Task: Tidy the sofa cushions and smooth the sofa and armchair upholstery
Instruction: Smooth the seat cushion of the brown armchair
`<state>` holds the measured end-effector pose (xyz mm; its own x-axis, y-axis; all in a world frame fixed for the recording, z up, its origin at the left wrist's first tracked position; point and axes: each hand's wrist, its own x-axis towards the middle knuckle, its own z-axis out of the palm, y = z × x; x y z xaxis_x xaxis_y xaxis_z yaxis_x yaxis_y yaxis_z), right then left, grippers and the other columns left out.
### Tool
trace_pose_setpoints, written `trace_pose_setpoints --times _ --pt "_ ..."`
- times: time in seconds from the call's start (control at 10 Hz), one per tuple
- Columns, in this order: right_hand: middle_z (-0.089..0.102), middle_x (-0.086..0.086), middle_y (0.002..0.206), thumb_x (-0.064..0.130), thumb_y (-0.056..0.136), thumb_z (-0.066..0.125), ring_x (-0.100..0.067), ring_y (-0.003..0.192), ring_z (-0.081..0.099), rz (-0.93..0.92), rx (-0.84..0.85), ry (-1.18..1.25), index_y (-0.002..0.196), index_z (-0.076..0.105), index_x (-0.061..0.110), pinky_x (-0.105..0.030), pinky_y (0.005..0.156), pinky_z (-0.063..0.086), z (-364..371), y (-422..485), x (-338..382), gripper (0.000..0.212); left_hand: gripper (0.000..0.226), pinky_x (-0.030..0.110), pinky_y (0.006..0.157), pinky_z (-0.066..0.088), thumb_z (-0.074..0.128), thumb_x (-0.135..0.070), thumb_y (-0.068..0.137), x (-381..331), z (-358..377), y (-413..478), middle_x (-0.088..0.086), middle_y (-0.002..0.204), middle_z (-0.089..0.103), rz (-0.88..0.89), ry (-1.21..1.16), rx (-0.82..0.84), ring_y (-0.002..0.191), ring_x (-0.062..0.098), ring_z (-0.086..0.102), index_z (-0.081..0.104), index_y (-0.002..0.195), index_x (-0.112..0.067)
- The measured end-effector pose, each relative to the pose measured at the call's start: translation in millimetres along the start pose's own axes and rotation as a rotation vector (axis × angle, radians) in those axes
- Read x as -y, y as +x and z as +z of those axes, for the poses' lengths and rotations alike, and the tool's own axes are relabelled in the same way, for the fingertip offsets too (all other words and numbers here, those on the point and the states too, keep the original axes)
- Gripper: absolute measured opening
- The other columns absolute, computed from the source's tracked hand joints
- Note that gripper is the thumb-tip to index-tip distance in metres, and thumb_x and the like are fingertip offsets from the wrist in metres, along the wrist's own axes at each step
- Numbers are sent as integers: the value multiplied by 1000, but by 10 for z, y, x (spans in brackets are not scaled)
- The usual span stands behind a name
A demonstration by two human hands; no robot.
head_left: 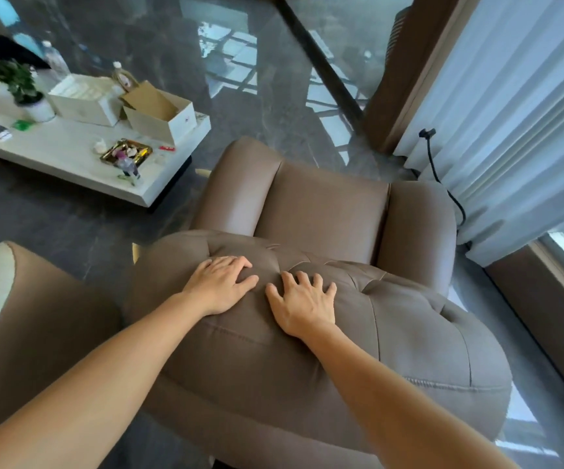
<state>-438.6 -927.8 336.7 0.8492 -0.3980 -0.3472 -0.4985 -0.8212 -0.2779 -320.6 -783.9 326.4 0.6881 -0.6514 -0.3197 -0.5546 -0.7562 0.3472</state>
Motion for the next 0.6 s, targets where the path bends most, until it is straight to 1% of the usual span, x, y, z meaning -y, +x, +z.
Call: trace_pose_setpoints --times 0.1,0.2,0.3,0.4,0.5,0.6 --pt "47 0 146 67 87 14 -32 137 32 -37 -8 0 139 43 31 -55 113 18 52 -34 89 69 46 41 111 29 30 -60 92 214 -73 27 -7 138 53 39 21 1 131 16 43 47 125 -33" --pt "47 2 143 72 85 11 -28 133 35 19 -38 -7 139 38 41 -47 110 25 58 -174 -15 68 42 45 104 32 29 -59 90 316 -145 53 -6 134 53 42 93 37 126 21 44 47 117 -33" --pt "50 -3 138 72 82 11 -31 128 39 202 -53 -7 134 37 42 -47 107 30 36 -354 -259 65 40 51 99 35 26 -54 89 213 -180 160 2 132 52 -11 187 63 124 31 40 46 111 -27" --pt "52 -10 134 67 84 15 -34 125 41 285 -75 -37 129 42 34 -48 102 33 -78 -501 -349 61 58 55 104 32 29 -56 89 -44 -241 234 7 146 43 -79 301 103 134 38 32 43 134 -21" --pt "50 -14 136 63 88 22 -35 127 39 270 -32 -75 126 47 26 -50 101 35 -228 -547 -359 59 58 52 101 34 33 -59 87 -298 -296 290 7 144 44 -40 357 144 133 38 34 48 130 -23" --pt "50 -13 139 57 90 37 -36 130 40 260 137 -55 130 51 20 -47 101 39 -617 -455 -432 56 45 40 93 45 43 -53 85 -725 -464 355 10 130 57 93 299 296 119 33 52 59 112 -21"
